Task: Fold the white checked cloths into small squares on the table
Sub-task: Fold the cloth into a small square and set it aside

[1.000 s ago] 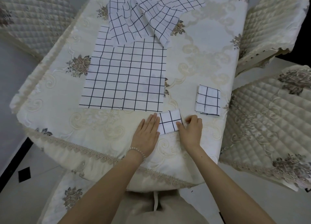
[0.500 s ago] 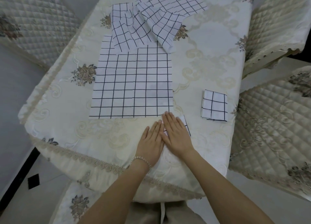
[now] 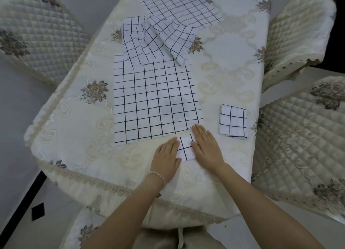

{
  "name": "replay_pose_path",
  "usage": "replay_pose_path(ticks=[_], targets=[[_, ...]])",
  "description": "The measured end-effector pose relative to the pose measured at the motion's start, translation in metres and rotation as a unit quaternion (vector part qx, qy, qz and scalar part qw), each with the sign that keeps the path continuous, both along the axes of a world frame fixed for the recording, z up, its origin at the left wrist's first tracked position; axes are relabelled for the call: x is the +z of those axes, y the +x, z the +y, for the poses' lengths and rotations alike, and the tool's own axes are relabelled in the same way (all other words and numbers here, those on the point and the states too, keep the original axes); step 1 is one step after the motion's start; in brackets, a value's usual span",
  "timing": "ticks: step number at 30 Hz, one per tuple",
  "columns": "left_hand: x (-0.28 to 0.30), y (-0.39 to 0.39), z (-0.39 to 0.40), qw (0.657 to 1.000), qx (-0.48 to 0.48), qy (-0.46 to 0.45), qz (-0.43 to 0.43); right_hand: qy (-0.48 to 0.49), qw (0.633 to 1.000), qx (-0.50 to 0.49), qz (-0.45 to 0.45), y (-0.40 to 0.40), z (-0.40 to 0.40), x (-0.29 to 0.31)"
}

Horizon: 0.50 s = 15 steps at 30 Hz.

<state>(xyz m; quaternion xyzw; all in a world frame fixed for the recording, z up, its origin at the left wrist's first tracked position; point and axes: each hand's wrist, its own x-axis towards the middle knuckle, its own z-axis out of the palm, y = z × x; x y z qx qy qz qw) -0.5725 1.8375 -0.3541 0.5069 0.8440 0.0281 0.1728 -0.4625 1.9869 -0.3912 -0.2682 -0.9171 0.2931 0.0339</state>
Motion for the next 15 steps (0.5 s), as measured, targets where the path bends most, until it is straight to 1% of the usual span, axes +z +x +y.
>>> replay_pose_path(ticks=[1, 2, 3, 4, 5, 7, 12, 15], targets=[[0.003, -0.003, 0.004, 1.000, 0.000, 0.006, -0.014, -0.081, 0.995, -0.045, 0.042, 0.001, 0.000, 0.007], [0.007, -0.005, 0.008, 1.000, 0.003, 0.005, -0.026, -0.155, 0.978, -0.104, 0.090, 0.002, 0.000, 0.016], [0.009, -0.007, 0.012, 0.999, 0.009, 0.004, -0.030, -0.196, 0.957, -0.167, 0.135, 0.006, 0.000, 0.023], [0.011, -0.009, 0.016, 1.000, 0.014, -0.001, -0.028, -0.202, 0.939, -0.220, 0.170, 0.010, 0.000, 0.031], [0.013, -0.012, 0.019, 0.999, 0.015, -0.009, -0.027, -0.191, 0.929, -0.255, 0.186, 0.015, -0.001, 0.036], [0.015, -0.015, 0.025, 0.999, 0.026, -0.036, -0.031, -0.191, 0.925, -0.278, 0.174, 0.026, -0.001, 0.041], [0.020, -0.020, 0.031, 0.985, 0.095, -0.120, -0.077, -0.274, 0.909, -0.294, 0.109, 0.041, -0.008, 0.036], [0.017, -0.022, 0.029, 0.976, 0.144, -0.115, -0.119, -0.291, 0.906, -0.301, 0.070, 0.042, -0.012, 0.036]])
